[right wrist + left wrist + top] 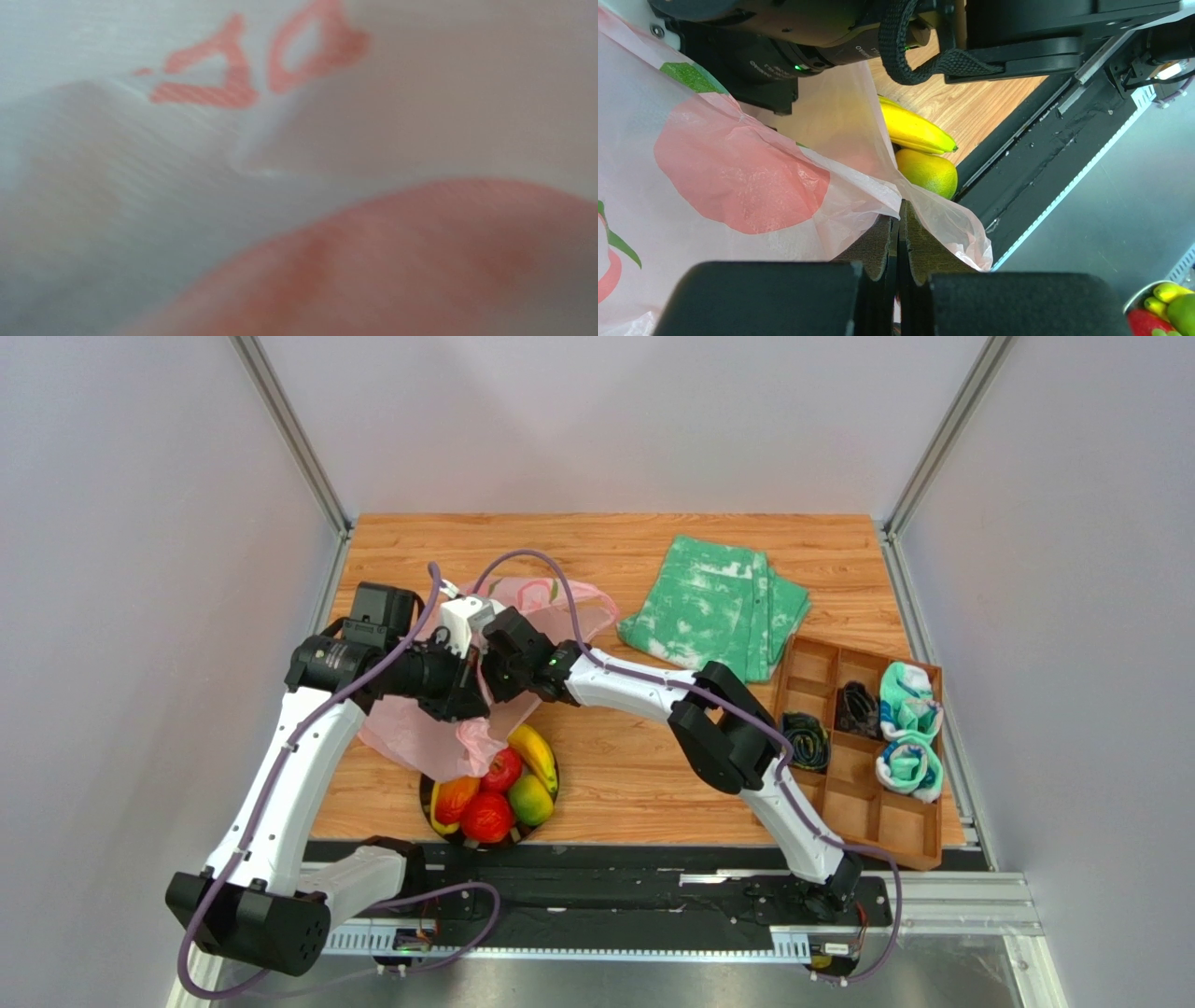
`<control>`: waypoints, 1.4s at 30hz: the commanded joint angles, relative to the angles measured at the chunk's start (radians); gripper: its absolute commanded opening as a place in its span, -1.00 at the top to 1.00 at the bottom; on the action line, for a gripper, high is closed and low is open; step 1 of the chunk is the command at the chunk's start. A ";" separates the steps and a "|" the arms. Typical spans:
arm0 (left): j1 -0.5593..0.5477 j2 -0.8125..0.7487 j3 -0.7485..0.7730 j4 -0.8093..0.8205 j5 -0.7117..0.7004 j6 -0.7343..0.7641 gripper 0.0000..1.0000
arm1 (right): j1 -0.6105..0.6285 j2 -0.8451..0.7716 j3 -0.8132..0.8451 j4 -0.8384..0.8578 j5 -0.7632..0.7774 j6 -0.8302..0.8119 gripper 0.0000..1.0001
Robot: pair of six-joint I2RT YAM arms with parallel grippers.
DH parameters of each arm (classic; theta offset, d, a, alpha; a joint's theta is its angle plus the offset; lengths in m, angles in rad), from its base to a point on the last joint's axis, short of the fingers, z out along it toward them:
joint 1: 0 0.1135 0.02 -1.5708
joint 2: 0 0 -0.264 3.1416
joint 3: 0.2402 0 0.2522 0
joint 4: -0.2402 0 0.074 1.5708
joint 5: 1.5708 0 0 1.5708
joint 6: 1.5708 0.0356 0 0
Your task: Take the fake fruits out of the plastic bag
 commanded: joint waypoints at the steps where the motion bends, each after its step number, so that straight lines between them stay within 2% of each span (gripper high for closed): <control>1: 0.007 0.000 0.048 0.014 0.049 -0.001 1.00 | -0.002 -0.010 0.003 0.147 -0.155 0.003 -0.67; 5: 0.005 0.007 0.049 0.019 0.078 -0.015 1.00 | 0.000 0.089 0.113 0.142 -0.151 0.070 -0.68; 11: 0.007 0.015 0.029 0.014 0.097 -0.015 1.00 | 0.003 0.266 0.284 0.182 -0.124 0.089 -0.65; 14: 0.007 0.009 0.034 0.005 0.088 -0.021 1.00 | 0.000 0.300 0.344 0.204 -0.125 0.058 -0.11; 15: 0.007 0.001 0.034 0.005 0.080 -0.023 1.00 | -0.002 0.292 0.336 0.207 -0.131 0.039 0.19; 18: 0.014 -0.017 0.029 0.014 0.040 -0.035 1.00 | -0.017 0.229 0.293 0.205 -0.136 0.018 0.51; 21: 0.042 -0.026 0.032 0.029 -0.003 -0.041 1.00 | -0.048 0.122 0.201 0.182 -0.174 0.008 0.67; 27: 0.094 -0.032 0.058 0.094 -0.127 -0.024 1.00 | -0.152 -0.170 -0.029 0.133 -0.373 0.026 0.76; 31: 0.099 -0.031 0.084 0.109 -0.155 0.008 1.00 | -0.200 -0.347 -0.185 0.118 -0.413 0.003 0.82; 38: 0.100 -0.058 0.095 0.141 -0.162 0.026 1.00 | -0.217 -0.508 -0.323 0.067 -0.421 -0.041 0.84; 42: 0.102 -0.055 0.129 0.119 -0.052 0.082 1.00 | -0.214 -0.545 -0.334 0.035 -0.444 -0.081 0.78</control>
